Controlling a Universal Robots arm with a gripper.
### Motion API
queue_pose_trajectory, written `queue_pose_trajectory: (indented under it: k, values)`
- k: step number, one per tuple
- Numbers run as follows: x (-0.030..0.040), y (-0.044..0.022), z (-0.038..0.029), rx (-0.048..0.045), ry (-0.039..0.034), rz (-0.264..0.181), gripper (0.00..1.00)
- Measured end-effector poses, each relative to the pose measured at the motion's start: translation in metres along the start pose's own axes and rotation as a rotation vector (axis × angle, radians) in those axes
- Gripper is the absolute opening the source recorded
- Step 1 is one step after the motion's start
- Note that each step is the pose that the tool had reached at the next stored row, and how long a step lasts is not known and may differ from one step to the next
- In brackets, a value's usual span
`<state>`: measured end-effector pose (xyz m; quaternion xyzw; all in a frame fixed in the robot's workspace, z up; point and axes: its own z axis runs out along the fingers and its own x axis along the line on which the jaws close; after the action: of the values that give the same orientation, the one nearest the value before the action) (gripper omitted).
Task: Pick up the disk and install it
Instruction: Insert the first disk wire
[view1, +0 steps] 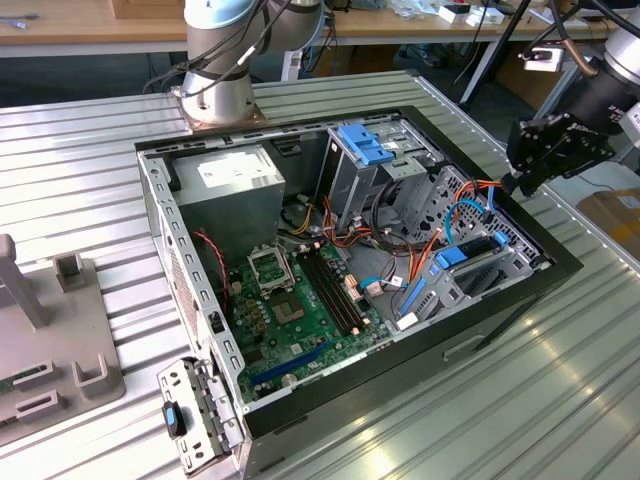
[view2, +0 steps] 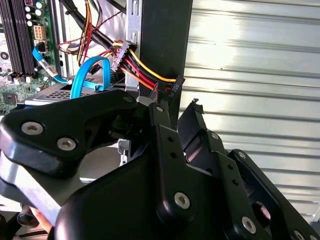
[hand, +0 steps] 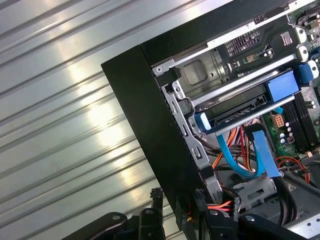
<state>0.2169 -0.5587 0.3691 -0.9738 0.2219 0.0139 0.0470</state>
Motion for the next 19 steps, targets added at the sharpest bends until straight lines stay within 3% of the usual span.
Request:
queue_pose_trajectory:
  k: [3,7,15,19]
  values:
    - [0.0,-0.0001,0.0,0.0,0.0,0.0,0.34]
    - [-0.0001,-0.0003,0.0,0.0,0.0,0.0,0.16]
    - [-0.0002,-0.0005,-0.0001,0.0001,-0.0001,0.0,0.16]
    - [-0.0004,-0.0009,-0.0043,0.0017,0.0006,0.0,0.16]
